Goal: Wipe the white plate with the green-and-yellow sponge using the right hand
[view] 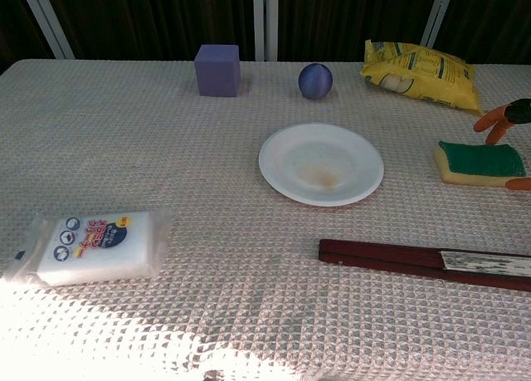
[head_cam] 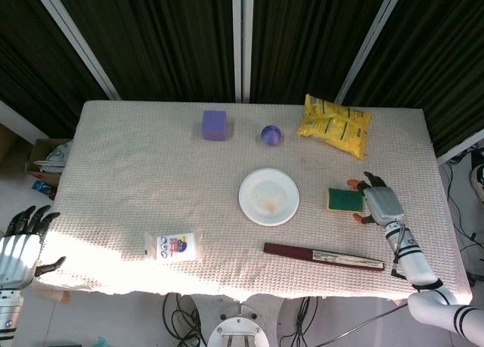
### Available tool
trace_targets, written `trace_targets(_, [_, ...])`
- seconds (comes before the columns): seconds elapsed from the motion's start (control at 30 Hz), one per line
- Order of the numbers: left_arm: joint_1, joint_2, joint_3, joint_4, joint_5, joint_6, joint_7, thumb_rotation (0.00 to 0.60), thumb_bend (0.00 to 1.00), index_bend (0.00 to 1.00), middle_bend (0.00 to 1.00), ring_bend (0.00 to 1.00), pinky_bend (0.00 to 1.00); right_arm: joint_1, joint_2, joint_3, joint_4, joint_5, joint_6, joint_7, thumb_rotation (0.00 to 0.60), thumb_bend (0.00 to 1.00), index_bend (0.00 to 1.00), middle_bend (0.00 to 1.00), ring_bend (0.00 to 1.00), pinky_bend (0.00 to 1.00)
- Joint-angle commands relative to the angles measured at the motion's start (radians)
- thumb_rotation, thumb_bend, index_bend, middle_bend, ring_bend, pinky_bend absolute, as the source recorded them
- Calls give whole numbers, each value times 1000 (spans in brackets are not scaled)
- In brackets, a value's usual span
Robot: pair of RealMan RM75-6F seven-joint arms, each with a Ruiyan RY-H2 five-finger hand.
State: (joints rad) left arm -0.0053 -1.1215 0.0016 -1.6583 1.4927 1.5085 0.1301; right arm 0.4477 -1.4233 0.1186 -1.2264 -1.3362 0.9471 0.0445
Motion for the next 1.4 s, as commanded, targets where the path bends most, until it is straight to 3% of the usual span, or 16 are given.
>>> trace_targets(0.03, [-1, 2, 0, 2, 0, -1, -3, 600, 79, 197, 102, 53, 106, 3, -7, -1, 7, 4, 0, 0, 600, 108, 212, 281, 7, 125])
trace_targets(0.63, [5, 13, 6, -17, -8, -5, 2, 600, 82, 217, 101, 53, 106, 31, -24, -11, 46, 4, -19, 4, 600, 176, 310, 322, 22, 127])
trace_targets(0.9, [5, 24, 10, -31, -8, -9, 5, 600, 82, 228, 101, 53, 106, 39, -1, -27, 48, -57, 23, 10, 600, 212, 379, 350, 36, 135])
trace_targets(1.17, [7, 30, 10, -41, -9, -6, 13, 600, 82, 228, 101, 53, 106, 85, 141, -20, -104, -194, 117, -41, 600, 221, 415, 352, 36, 136])
trace_targets(1.4, [15, 31, 17, -50, -8, -2, 19, 600, 83, 228, 102, 53, 106, 223, 113, -8, -185, -227, -31, -163, 600, 222, 420, 355, 37, 138])
